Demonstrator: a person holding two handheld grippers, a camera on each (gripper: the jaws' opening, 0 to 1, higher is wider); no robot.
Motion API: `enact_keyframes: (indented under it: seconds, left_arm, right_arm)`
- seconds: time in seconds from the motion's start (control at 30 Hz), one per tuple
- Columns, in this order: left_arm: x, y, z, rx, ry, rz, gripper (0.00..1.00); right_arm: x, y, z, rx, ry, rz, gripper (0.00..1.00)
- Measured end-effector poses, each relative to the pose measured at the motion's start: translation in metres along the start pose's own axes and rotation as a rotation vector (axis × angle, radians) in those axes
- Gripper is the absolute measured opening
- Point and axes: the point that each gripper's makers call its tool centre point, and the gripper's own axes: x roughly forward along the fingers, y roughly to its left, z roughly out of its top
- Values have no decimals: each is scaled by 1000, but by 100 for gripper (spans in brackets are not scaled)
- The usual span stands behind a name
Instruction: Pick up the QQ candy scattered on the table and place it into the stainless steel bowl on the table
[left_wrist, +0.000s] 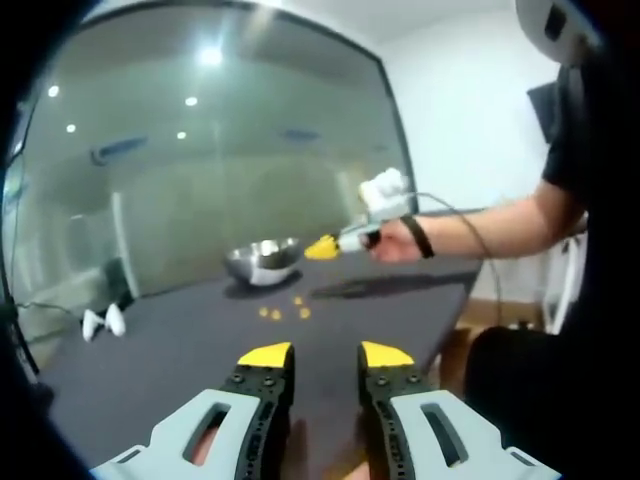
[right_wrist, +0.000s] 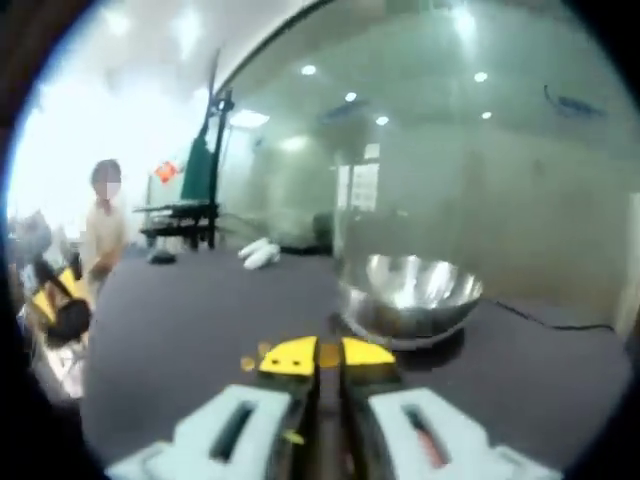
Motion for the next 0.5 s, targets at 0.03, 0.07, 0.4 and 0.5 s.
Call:
enact_keyframes:
  seconds: [0.03, 0.07, 0.4, 0.5]
  left_arm:
    - [0, 0, 0, 1, -1, -1, 27]
    - [-1, 0, 1, 0, -4, 0, 27]
    - [-3, 0, 1, -4, -5, 5, 27]
    - [-3, -1, 1, -4, -8, 6, 27]
  right_arm:
    - [-1, 2, 0, -1, 1, 2, 9]
    - [-1, 2, 4, -16, -20, -12, 9]
    - [28, -26, 34, -56, -56, -64, 9]
    - [40, -34, 39, -84, -56, -70, 9]
